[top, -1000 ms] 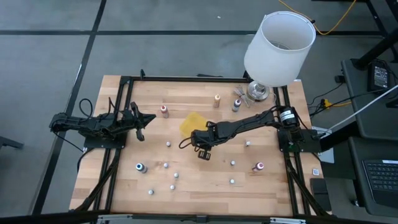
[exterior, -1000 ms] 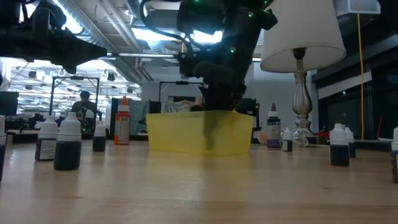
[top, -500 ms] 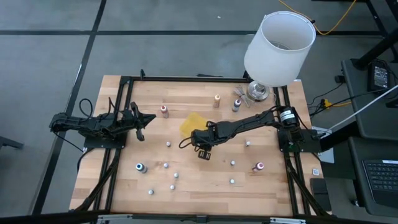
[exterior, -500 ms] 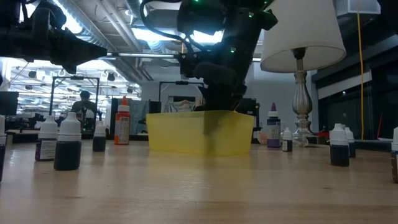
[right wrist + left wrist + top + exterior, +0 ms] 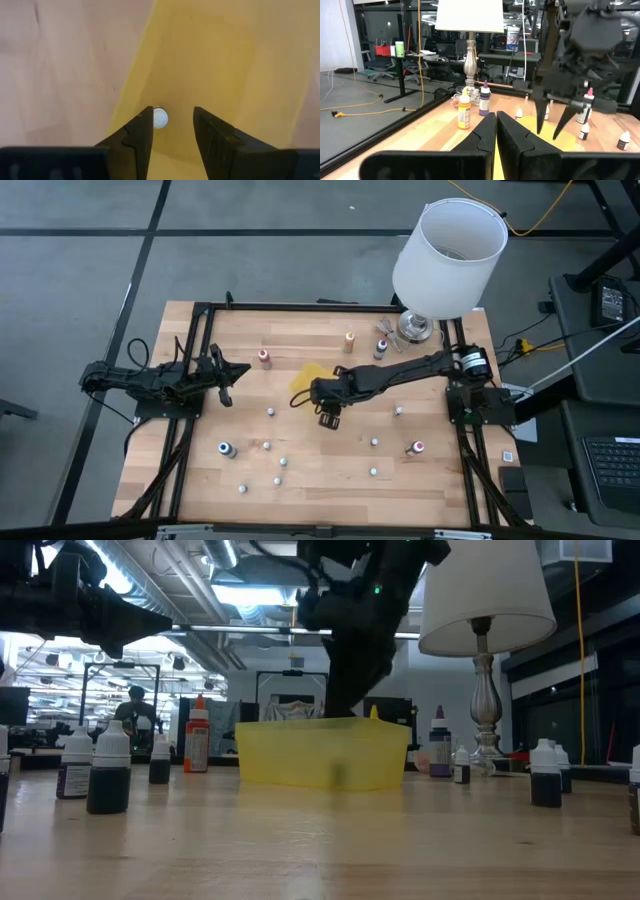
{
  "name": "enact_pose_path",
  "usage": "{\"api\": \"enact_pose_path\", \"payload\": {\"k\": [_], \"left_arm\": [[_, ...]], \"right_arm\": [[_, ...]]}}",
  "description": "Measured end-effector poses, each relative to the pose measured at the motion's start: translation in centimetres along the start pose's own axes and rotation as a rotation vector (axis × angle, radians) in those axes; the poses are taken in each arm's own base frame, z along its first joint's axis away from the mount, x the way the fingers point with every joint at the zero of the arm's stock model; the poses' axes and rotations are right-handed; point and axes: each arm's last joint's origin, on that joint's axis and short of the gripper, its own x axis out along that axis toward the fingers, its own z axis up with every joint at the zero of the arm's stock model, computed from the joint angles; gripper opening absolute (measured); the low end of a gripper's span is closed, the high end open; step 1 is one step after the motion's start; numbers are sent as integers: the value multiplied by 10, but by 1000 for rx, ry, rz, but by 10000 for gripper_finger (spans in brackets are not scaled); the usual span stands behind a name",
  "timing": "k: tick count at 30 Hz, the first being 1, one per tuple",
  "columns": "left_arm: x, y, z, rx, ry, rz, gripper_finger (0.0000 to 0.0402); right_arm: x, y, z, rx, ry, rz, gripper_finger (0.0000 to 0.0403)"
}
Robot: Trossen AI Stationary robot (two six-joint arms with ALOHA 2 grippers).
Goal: Pick & Place food coloring
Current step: Put the small red food coloring bottle into the yellow bin
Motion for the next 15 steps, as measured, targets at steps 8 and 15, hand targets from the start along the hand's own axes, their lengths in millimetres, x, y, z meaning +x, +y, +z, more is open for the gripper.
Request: {"api": "enact_pose_path", "payload": {"k": [8, 15], "left_arm": [[0, 0, 0, 0, 0, 0, 12], [0, 0, 0, 0, 0, 0, 8]], "right_arm": [[-37, -9, -2, 50, -14, -26, 142], [-57, -18, -3, 143, -56, -111, 185]]}}
